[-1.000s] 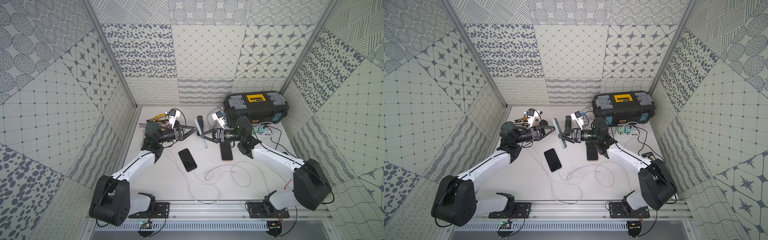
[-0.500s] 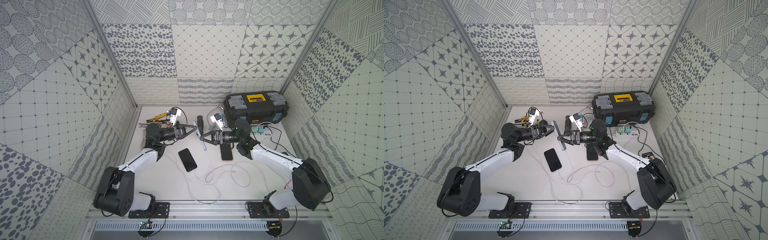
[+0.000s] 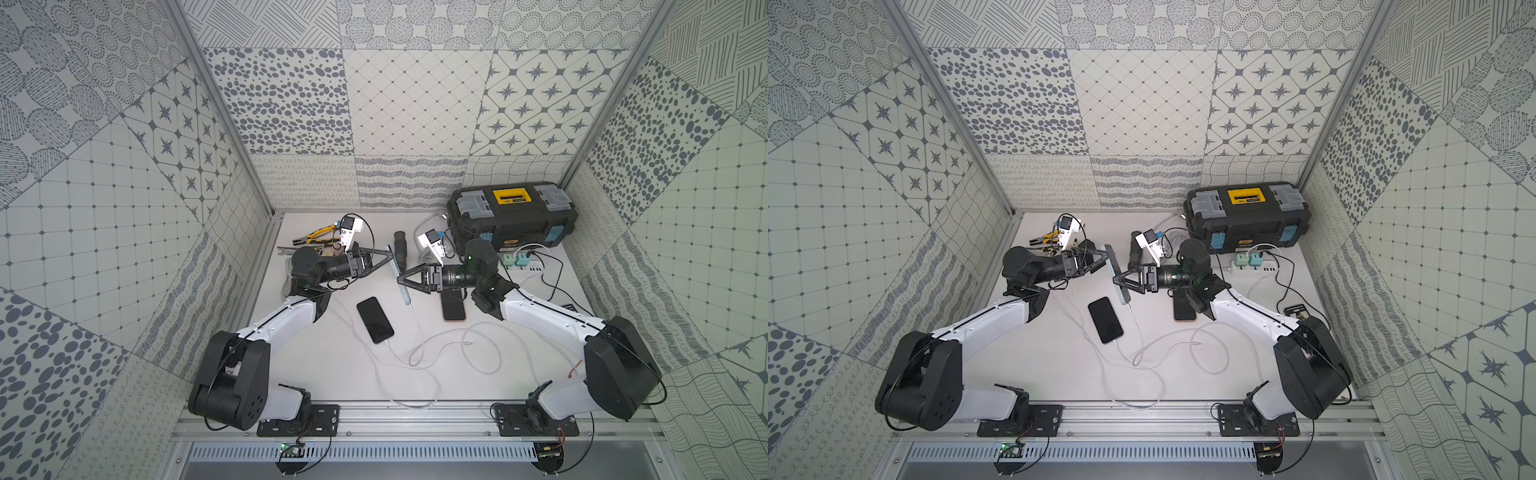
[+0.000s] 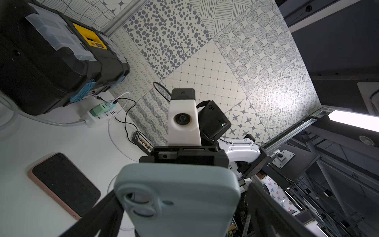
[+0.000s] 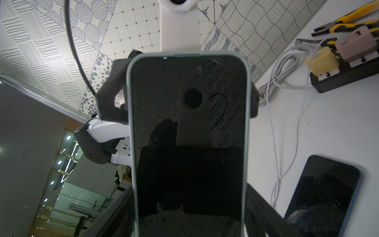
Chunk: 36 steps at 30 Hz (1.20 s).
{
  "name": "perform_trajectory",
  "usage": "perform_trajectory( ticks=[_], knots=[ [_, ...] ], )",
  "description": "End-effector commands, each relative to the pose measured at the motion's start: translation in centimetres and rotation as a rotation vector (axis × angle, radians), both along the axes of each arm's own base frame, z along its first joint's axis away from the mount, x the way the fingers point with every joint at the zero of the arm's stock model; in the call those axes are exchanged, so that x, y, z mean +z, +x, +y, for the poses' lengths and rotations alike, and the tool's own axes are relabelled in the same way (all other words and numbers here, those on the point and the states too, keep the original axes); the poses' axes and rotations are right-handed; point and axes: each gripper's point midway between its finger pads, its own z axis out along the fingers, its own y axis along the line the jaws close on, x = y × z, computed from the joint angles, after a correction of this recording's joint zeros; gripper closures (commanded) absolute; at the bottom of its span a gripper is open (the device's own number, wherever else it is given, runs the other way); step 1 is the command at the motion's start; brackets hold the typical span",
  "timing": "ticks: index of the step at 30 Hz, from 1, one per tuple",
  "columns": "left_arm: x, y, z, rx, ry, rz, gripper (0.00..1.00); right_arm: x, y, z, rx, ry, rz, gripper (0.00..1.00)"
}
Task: Unplug the charging cable from the phone
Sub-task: Pick up the phone at the center of the board.
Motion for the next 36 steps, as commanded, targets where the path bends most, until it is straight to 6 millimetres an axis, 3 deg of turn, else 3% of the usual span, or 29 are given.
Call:
perform_trajectory(
  ticks=[1, 8, 12, 17, 24, 36],
  knots=[
    [1.0, -1.1, -0.2, -0.034, -0.003, -0.096, 0.15, 0.8, 0.1, 0.1, -0.017, 0.015, -0.04, 0.43],
    [1.0, -1.0, -0.1, -0.031, -0.004, -0.098, 0.39, 0.7, 0.1, 0.0, -0.02, 0.011, -0.038, 0.4],
    [1.3, -1.1, -0.1, -0.025, -0.006, -0.113, 0.65, 0.7, -0.3, -0.2, -0.015, 0.009, -0.052, 0.2],
    [1.7, -1.0, 0.0, -0.015, -0.008, -0.133, 0.85, 0.7, -1.4, -0.8, 0.005, -0.001, -0.087, 0.05],
    [2.3, -0.6, 0.5, 0.01, -0.014, -0.146, 0.95, 0.1, -3.7, -1.6, 0.074, 0.014, -0.109, 0.07],
    [2.8, -0.1, 1.1, 0.034, -0.021, -0.149, 0.99, -2.1, -5.6, -2.4, 0.122, 0.011, -0.115, 0.22]
  ],
)
